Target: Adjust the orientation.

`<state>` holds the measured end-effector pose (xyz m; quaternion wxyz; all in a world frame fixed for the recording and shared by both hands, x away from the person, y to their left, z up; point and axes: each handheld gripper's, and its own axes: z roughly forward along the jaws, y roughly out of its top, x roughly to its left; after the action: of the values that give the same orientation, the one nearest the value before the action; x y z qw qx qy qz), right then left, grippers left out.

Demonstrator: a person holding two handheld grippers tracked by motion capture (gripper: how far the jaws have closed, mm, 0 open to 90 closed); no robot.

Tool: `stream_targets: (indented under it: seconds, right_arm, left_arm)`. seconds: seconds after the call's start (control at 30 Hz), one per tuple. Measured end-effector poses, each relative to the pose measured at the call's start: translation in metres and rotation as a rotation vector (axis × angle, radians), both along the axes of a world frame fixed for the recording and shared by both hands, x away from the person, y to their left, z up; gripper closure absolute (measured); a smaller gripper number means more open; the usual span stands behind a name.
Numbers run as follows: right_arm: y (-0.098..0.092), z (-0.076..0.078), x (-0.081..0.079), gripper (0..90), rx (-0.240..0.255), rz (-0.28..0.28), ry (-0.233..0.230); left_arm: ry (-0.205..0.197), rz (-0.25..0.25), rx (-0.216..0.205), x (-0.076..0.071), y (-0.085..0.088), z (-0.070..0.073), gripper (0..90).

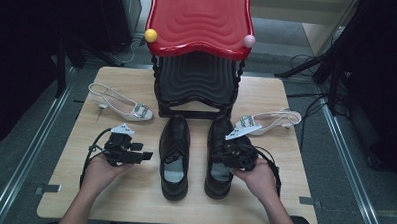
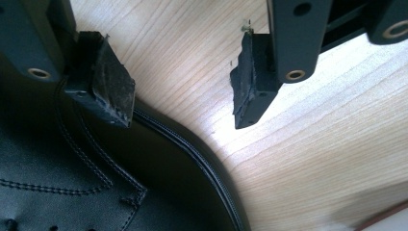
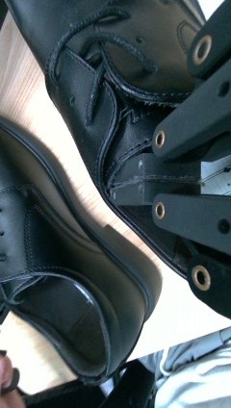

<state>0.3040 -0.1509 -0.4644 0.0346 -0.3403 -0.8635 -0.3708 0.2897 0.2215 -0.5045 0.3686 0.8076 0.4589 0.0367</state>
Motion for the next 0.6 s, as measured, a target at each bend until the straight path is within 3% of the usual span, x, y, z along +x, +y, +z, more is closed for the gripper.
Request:
stream_targets:
  seconds: [0.07,0.23,0.37,0.47,0.6]
  right_arm:
    - [0.001,-0.002,0.001,90.0,0.026,0.004,0.013]
    - [0.003,-0.001,-0.001,90.0,0.011,0.016,-0.012]
    - [-0.011,0.009,-0.007,90.0,0.055,0.003,-0.030]
    - [-0.029,0.017,-0.011,90.0,0.105,-0.041,-0.057]
    - [-0.051,0.018,-0.012,90.0,0.093,-0.141,-0.096]
  left_arm:
    - [0.004,-0.001,-0.002,0.000,-0.001,0.000,42.1]
    - [0.014,-0.001,-0.006,0.002,-0.003,0.000,47.0]
    - [0.025,0.001,-0.043,0.004,-0.005,0.002,61.1]
    - [0.017,-0.008,-0.038,0.007,-0.008,0.003,71.4]
    - [0.019,-0.038,-0.025,0.011,-0.013,0.004,89.8]
